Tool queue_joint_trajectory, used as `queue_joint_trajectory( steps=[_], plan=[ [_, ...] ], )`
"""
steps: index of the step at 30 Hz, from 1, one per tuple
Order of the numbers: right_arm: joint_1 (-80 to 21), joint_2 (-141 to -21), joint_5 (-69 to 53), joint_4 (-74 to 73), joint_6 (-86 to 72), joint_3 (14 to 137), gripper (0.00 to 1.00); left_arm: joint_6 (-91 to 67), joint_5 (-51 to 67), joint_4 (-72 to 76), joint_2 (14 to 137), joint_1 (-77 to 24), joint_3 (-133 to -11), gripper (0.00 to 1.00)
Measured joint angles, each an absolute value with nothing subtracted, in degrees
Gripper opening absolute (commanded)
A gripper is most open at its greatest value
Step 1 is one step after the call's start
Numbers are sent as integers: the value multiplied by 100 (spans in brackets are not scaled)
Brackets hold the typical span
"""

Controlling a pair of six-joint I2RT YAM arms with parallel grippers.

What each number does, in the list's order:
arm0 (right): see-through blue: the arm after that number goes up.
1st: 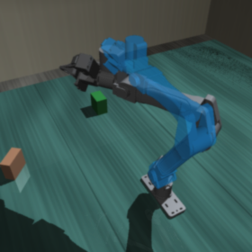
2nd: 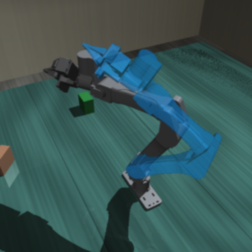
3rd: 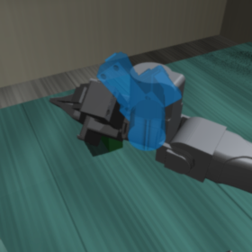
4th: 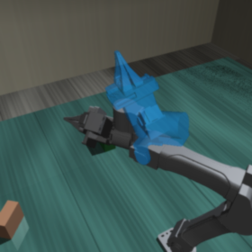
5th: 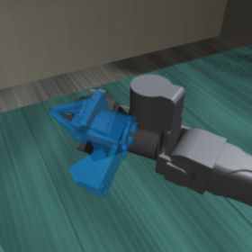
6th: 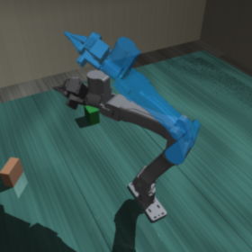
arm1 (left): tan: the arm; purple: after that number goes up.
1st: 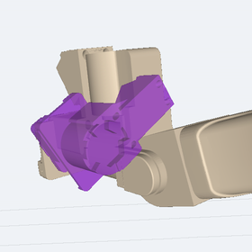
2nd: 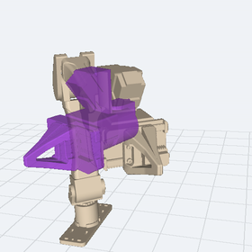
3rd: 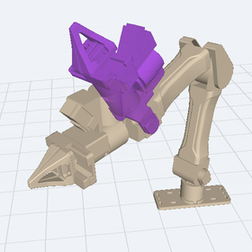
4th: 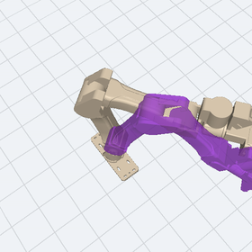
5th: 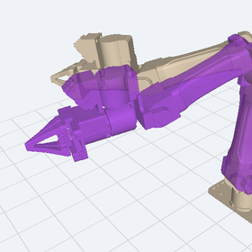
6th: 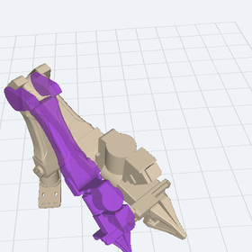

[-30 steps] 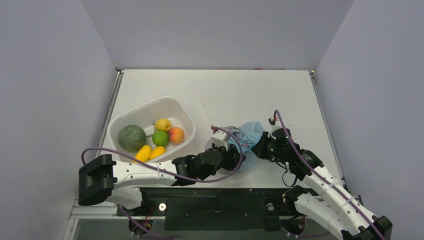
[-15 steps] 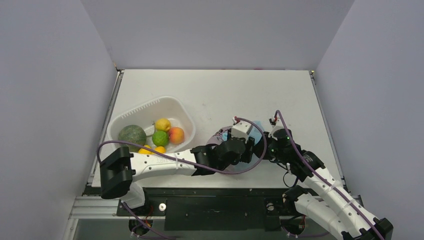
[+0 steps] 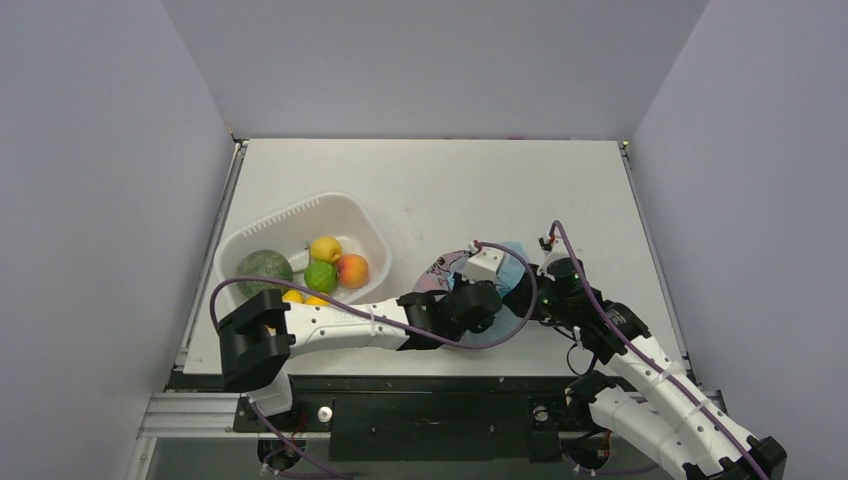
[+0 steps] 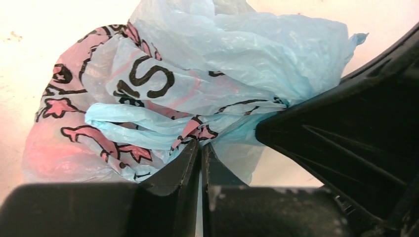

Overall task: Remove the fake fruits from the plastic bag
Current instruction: Untie the plastic bag at the center of the board, then adjust the plastic bag at the center of the board.

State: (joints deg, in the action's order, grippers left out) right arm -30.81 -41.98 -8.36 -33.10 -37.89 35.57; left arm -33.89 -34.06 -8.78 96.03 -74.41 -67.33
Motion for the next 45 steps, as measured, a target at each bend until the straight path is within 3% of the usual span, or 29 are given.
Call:
queue_joint_trajectory(
  steps=[6, 16, 21, 27, 28, 32, 36, 45],
  plan=[
    [-3087, -4200, -661, -3557, -3721, 3745, 0, -3835, -3636, -797, 8910, -7441, -5953, 0],
    [-2738, -3907, 1546, -4298, -3686, 5131, 0, -4915, -3638, 475, 6858, -7443, -3450, 0],
    [-2206, -4449, 1463, -4292, -3454, 5354, 0, -5183, -3616, 604, 6246, -7443, -3011, 0],
    [-1951, -4971, 395, -4272, -2939, 5369, 0, -5017, -3336, 596, 5723, -7441, -2961, 38],
    [-1951, -4969, 207, -4270, -2880, 5369, 0, -4947, -3249, 578, 5708, -7439, -3009, 43],
    [-1951, -4893, -276, -4270, -2722, 5369, 0, -4720, -2827, 314, 5909, -7435, -3658, 45],
    [-1951, -4777, -506, -4274, -2639, 5369, 0, -4368, -2740, -419, 6711, -7634, -5247, 45],
    [-1951, -4720, -652, -4298, -2571, 5369, 0, -3540, -4630, -2460, 8534, -8879, -7940, 49]
  ],
)
